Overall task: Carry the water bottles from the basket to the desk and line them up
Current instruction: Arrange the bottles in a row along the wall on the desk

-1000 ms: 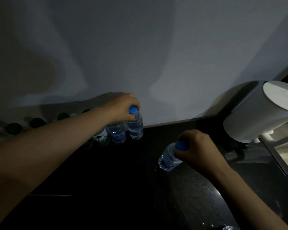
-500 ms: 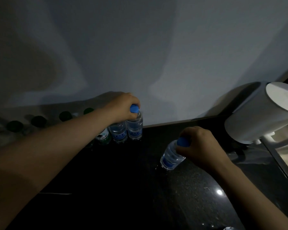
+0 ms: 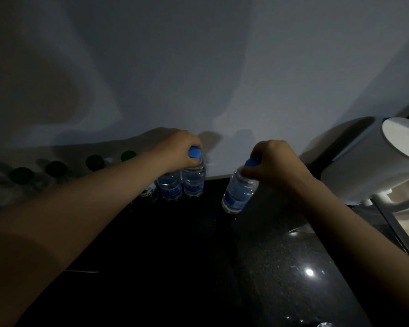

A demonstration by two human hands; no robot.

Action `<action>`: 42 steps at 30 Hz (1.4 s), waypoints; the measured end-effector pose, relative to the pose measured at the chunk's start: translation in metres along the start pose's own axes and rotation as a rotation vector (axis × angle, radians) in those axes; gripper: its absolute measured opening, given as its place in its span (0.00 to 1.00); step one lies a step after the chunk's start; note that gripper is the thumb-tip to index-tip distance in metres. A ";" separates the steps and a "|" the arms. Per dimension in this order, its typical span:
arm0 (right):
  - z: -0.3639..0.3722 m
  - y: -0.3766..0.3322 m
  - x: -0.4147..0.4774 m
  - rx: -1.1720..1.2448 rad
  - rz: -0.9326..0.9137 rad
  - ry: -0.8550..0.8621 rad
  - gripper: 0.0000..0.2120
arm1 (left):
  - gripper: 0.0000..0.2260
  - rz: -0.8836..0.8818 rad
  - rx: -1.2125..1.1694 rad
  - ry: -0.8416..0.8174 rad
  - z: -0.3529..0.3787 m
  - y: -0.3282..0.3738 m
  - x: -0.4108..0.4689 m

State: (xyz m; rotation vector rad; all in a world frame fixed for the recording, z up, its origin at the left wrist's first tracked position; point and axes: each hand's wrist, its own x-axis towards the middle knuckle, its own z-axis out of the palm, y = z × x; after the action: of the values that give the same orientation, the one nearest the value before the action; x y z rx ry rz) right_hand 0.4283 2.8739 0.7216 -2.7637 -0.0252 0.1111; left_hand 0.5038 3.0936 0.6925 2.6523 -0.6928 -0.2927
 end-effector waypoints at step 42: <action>0.042 -0.028 0.077 -0.013 0.142 0.004 0.17 | 0.10 -0.015 -0.018 0.006 0.002 0.003 0.003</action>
State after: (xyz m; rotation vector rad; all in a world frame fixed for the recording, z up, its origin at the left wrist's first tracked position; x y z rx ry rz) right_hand 0.5019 2.9182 0.6873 -2.7764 0.1720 0.1429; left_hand 0.5048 3.0891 0.6918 2.6411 -0.6654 -0.2932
